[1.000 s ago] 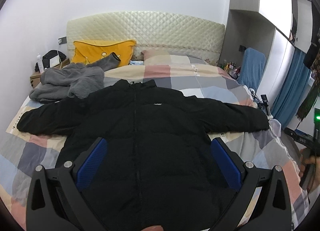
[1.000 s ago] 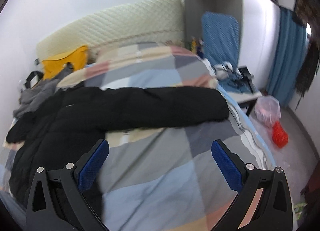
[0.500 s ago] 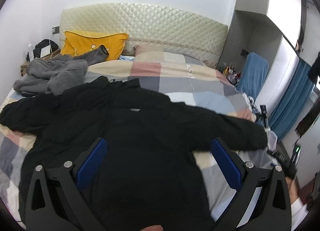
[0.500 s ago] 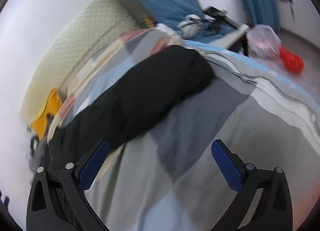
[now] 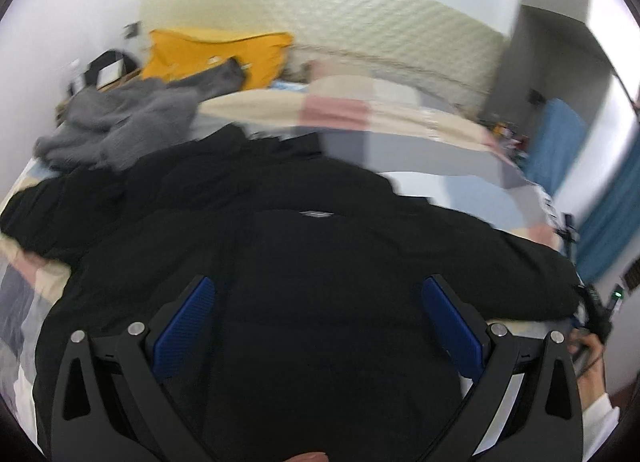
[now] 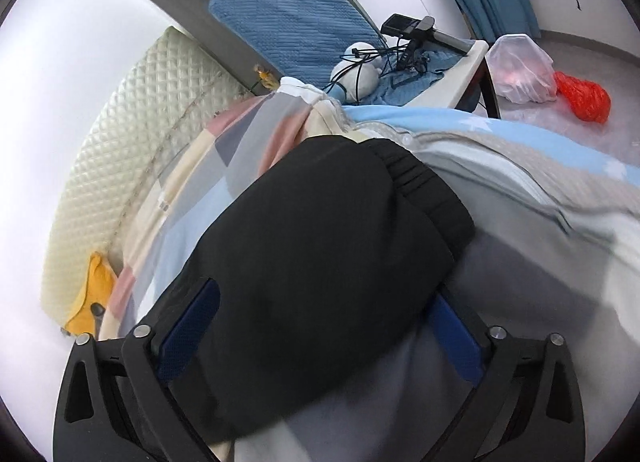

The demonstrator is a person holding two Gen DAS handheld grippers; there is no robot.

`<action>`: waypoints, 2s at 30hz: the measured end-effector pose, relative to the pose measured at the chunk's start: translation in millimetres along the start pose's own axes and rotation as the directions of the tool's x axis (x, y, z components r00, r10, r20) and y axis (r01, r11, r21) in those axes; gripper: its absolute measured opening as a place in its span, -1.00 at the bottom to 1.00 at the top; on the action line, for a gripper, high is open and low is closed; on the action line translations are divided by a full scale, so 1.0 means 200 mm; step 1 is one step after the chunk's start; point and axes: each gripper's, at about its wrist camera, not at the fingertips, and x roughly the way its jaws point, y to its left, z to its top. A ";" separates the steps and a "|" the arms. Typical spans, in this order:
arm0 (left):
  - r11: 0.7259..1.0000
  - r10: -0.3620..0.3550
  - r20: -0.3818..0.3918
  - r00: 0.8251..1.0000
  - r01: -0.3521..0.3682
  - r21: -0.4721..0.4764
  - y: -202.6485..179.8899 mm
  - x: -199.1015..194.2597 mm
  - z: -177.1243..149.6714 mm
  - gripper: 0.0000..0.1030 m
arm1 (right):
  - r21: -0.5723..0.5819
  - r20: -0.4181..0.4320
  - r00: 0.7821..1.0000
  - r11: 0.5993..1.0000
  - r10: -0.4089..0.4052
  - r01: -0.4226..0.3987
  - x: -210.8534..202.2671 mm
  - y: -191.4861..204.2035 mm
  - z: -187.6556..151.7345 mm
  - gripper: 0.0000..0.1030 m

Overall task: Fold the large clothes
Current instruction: 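Move the right tool to the jacket sleeve cuff and close on it, then lift the sleeve with the right tool and fold it across the jacket body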

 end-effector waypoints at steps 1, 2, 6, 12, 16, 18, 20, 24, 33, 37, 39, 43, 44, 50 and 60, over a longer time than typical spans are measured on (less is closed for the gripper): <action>1.000 0.017 -0.012 1.000 -0.017 -0.023 0.05 0.03 -0.01 1.00 | 0.007 0.002 1.000 1.000 -0.002 0.002 0.02 -0.01 0.02 0.80; 0.999 0.025 -0.016 1.000 -0.026 -0.037 0.09 0.05 -0.01 1.00 | 0.025 0.005 1.000 1.000 0.001 -0.001 0.04 -0.03 0.03 0.61; 0.995 0.078 -0.037 0.996 -0.081 -0.059 0.22 0.14 -0.03 1.00 | 0.024 0.041 0.999 1.000 -0.005 0.004 0.06 -0.06 0.09 -0.16; 0.995 0.074 -0.015 0.997 -0.075 -0.069 0.32 0.09 -0.07 1.00 | -0.085 0.109 0.993 0.996 0.033 -0.024 -0.04 0.06 0.16 -0.85; 0.995 0.088 0.027 0.996 -0.087 -0.042 0.41 -0.04 -0.17 1.00 | -0.114 0.150 0.988 0.993 0.035 -0.017 -0.17 0.17 0.22 -0.87; 0.993 0.089 0.040 0.995 -0.086 -0.076 0.49 -0.11 -0.22 1.00 | -0.154 0.168 0.985 0.988 0.038 -0.012 -0.25 0.24 0.24 -0.87; 0.994 0.059 0.055 0.997 -0.054 -0.098 0.57 -0.17 -0.26 1.00 | -0.179 0.184 0.982 0.984 0.046 -0.013 -0.33 0.31 0.26 -0.87; 0.997 0.061 0.108 0.992 -0.056 -0.053 0.68 -0.28 -0.33 1.00 | -0.217 0.211 0.977 0.976 0.030 0.017 -0.48 0.46 0.26 -0.87; 0.988 0.151 0.179 0.972 -0.154 0.006 0.87 -0.40 -0.42 1.00 | -0.382 0.267 0.954 0.924 0.132 -0.021 -0.89 1.05 0.19 -0.85; 0.995 0.091 0.179 0.980 -0.097 0.026 0.90 -0.43 -0.46 1.00 | -0.482 0.269 0.944 0.876 0.188 -0.037 -1.06 1.36 0.09 -0.85; 0.998 0.048 0.217 0.975 -0.053 0.018 0.91 -0.47 -0.48 1.00 | -0.490 0.264 0.936 0.868 0.233 -0.078 -1.13 1.46 0.03 -0.85; 0.998 0.030 0.256 0.966 -0.044 0.048 0.90 -0.51 -0.49 1.00 | -0.544 0.246 0.917 0.828 0.314 -0.138 -1.26 1.75 -0.13 -0.84; 0.998 0.024 0.259 0.966 -0.039 0.052 0.91 -0.52 -0.50 1.00 | -0.561 0.236 0.916 0.816 0.323 -0.143 -1.28 1.82 -0.17 -0.83; 0.996 0.035 0.247 0.968 -0.055 0.074 0.97 -0.51 -0.48 1.00 | -0.670 0.145 0.908 0.714 0.394 -0.202 -1.35 2.19 -0.46 -0.81; 0.998 0.064 0.225 0.972 -0.066 0.000 1.18 -0.51 -0.45 1.00 | -0.770 -0.064 0.900 0.552 0.431 -0.319 -1.18 2.53 -1.04 -0.75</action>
